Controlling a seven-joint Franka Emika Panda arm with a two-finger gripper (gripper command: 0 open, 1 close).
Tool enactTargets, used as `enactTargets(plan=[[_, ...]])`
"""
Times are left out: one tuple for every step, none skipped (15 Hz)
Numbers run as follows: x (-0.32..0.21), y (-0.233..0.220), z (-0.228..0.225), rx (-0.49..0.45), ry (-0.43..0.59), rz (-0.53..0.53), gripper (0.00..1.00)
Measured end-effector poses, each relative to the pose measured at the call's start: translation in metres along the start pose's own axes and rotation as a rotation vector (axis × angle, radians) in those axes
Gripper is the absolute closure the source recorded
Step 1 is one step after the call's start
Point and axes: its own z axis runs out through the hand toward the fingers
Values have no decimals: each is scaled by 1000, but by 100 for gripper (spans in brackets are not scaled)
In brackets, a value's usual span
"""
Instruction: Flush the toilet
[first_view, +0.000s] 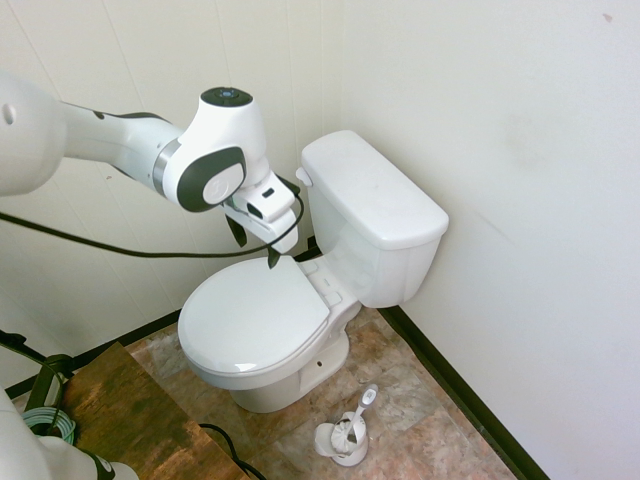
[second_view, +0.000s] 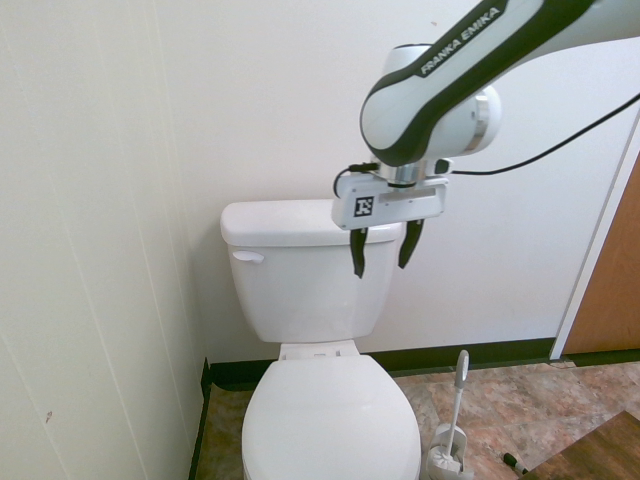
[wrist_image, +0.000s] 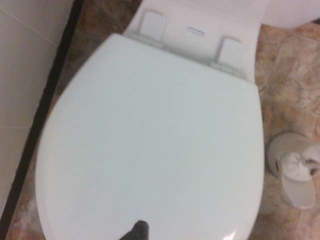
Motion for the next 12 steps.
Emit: enactTargets(plan=[[3, -21, 1, 2, 10, 0, 100], [5, -41, 4, 2, 21, 2, 100], [7, -61, 8, 5, 32, 3, 100], [9, -84, 11, 10, 44, 2, 100], [8, -105, 15, 17, 53, 0, 100], [9, -125, 18, 30, 57, -2, 100], [12, -144, 21, 46, 59, -1, 100], [16, -161, 25, 60, 61, 2, 100], [22, -175, 30, 71, 63, 4, 100], [28, -187, 36, 81, 65, 9, 100], [34, -198, 42, 90, 68, 16, 100], [38, -208, 46, 99, 71, 21, 100]])
